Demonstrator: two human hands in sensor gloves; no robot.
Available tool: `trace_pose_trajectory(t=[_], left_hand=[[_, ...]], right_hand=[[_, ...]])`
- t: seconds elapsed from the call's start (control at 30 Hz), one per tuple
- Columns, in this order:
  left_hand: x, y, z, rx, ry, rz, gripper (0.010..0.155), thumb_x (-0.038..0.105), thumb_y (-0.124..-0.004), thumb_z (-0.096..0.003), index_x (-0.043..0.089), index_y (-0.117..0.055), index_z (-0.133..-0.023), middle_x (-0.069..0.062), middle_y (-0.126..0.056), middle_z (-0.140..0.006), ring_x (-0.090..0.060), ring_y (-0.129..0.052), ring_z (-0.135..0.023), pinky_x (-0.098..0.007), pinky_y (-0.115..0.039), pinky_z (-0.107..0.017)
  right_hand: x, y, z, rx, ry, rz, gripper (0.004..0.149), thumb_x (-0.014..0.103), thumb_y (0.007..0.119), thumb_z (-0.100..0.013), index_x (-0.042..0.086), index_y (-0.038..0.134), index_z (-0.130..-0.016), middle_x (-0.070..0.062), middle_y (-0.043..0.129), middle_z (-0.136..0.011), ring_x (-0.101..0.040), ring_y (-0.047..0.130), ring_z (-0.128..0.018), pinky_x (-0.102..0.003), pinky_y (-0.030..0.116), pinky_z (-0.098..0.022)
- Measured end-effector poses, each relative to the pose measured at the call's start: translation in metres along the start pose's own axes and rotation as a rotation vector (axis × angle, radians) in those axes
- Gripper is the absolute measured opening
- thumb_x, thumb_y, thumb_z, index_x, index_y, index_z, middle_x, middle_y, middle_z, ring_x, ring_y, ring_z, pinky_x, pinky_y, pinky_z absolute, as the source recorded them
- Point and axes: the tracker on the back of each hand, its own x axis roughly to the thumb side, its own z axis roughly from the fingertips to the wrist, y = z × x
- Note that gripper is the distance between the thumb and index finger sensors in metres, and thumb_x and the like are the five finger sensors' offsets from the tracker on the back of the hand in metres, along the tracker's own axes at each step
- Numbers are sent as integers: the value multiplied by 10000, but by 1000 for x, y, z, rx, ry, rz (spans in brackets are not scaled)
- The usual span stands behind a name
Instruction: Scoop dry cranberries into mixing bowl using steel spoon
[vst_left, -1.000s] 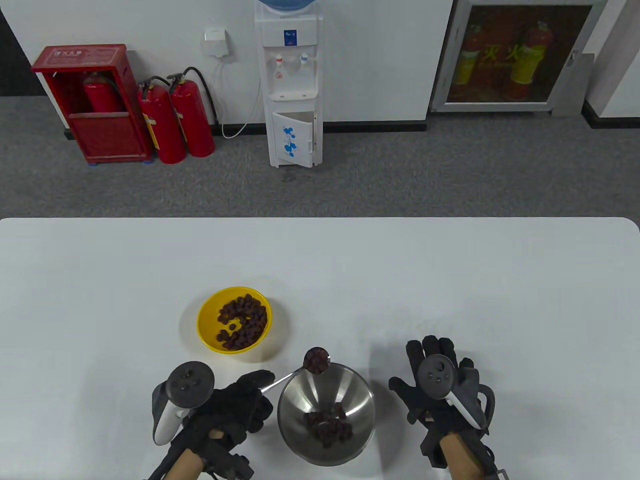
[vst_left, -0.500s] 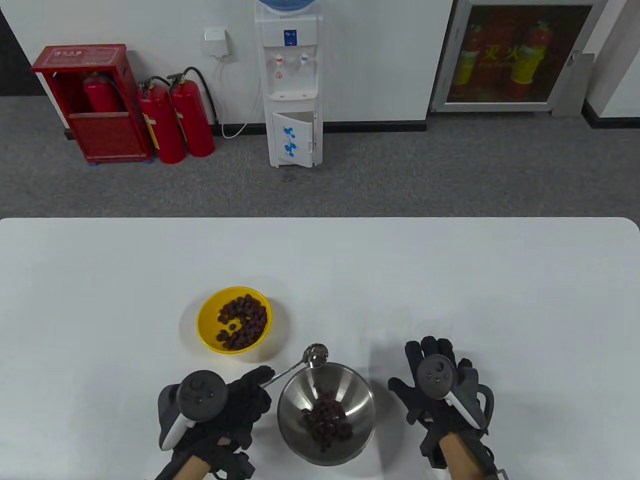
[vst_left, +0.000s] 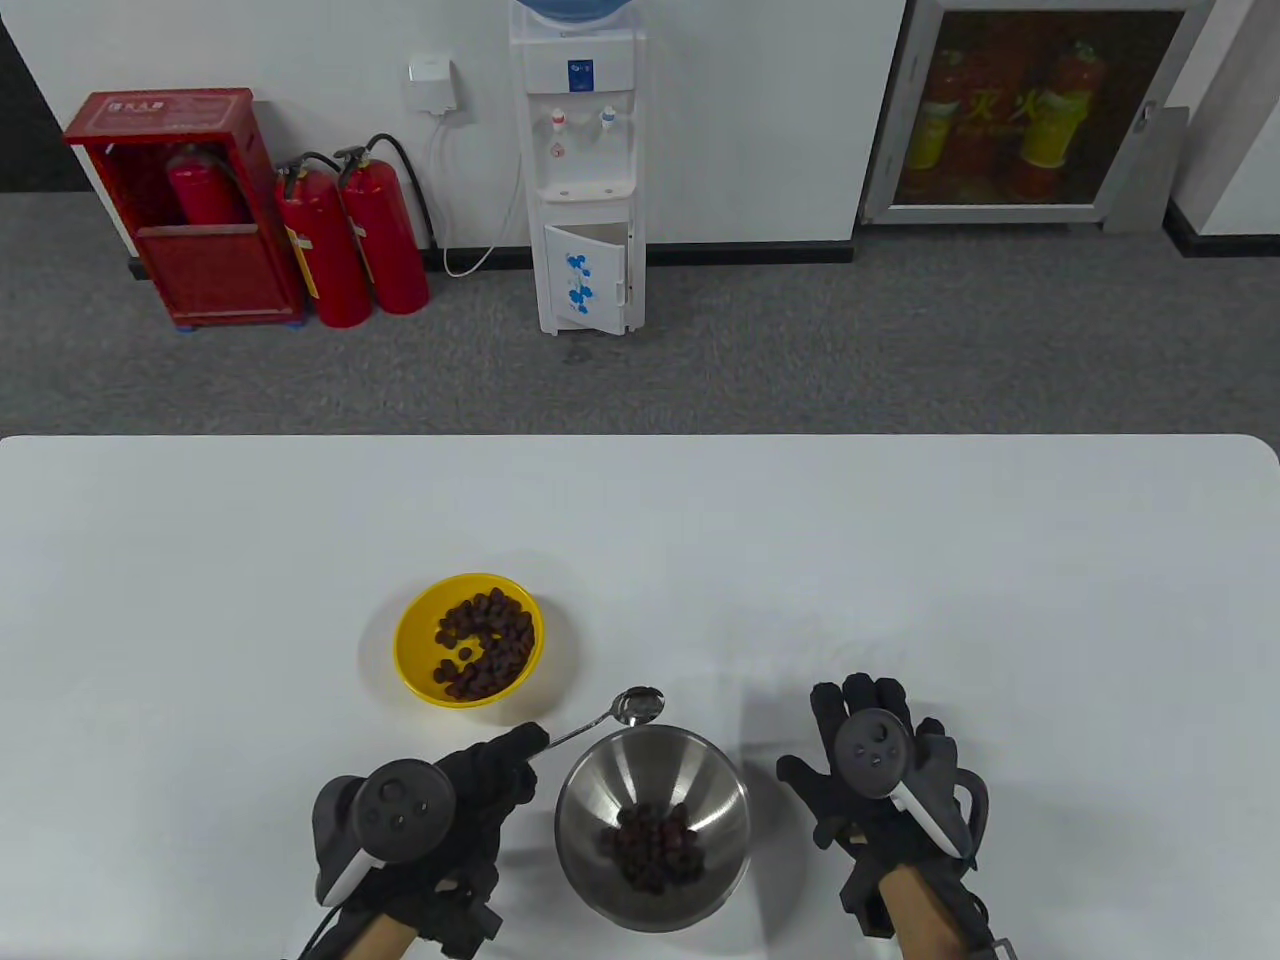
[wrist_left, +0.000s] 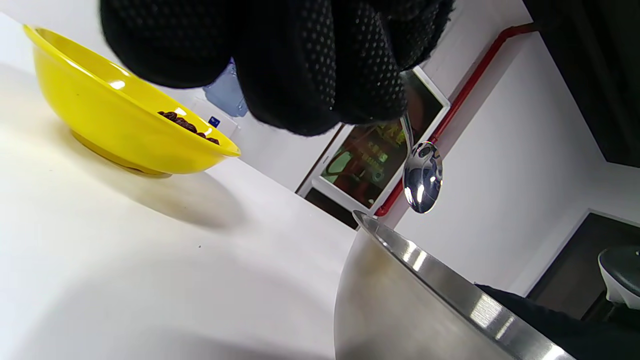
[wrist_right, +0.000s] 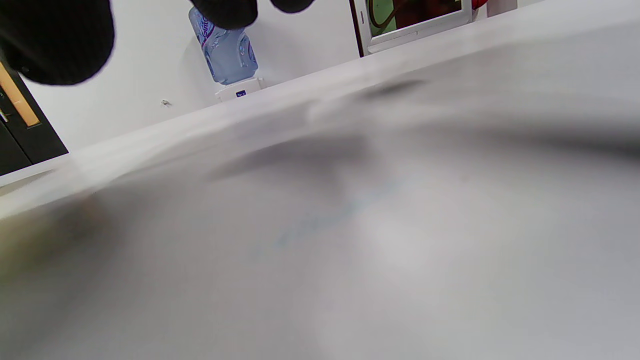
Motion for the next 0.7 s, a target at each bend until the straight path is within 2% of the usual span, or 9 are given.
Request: trace_pose_trajectory(t=[0.17,0.3,0.4,0.6,0.7], left_hand=[[-7,9,-2,36,40,42,469,365,-610,-493,359,-614,-962,92,-895,-750,-163,-970,-482,-439,-826,-464],[-24,33,-14,139,172,36,484,360,-601,-501,358,-574,-985,92,-865,-784,-159,-953,-511,-434,-820,-470],[-38,41,-25,201,270,26,501,349,-602,-503,354,-542,-1001,76,-843,-809,-178,-937,-540,-447,-802,-479],[-53,35,-31,283,358,-333,495,349,-599,-495,368,-559,-988,89,-849,-802,-162,-947,-529,-438,-815,-467],[-57,30,-31,268,368,-467,490,343,-603,-492,361,-578,-982,84,-860,-792,-167,-952,-516,-441,-819,-459]], right_hand=[[0,0,0,-1,-1,-8,840,721,701,-391,372,343,-1066,54,169,-1142,-250,133,-1097,-672,189,-724],[0,-1,-1,-3,-2,-21,840,721,702,-391,371,345,-1066,53,168,-1143,-248,133,-1098,-671,187,-725],[-1,0,-1,1,-4,-25,839,721,701,-392,372,344,-1066,52,170,-1143,-251,134,-1098,-672,189,-724],[0,0,-1,3,-10,-28,837,721,700,-394,371,344,-1067,49,172,-1144,-253,136,-1098,-672,191,-723],[0,0,-1,5,-12,-26,839,721,700,-394,369,344,-1067,50,173,-1144,-253,136,-1098,-673,191,-723]])
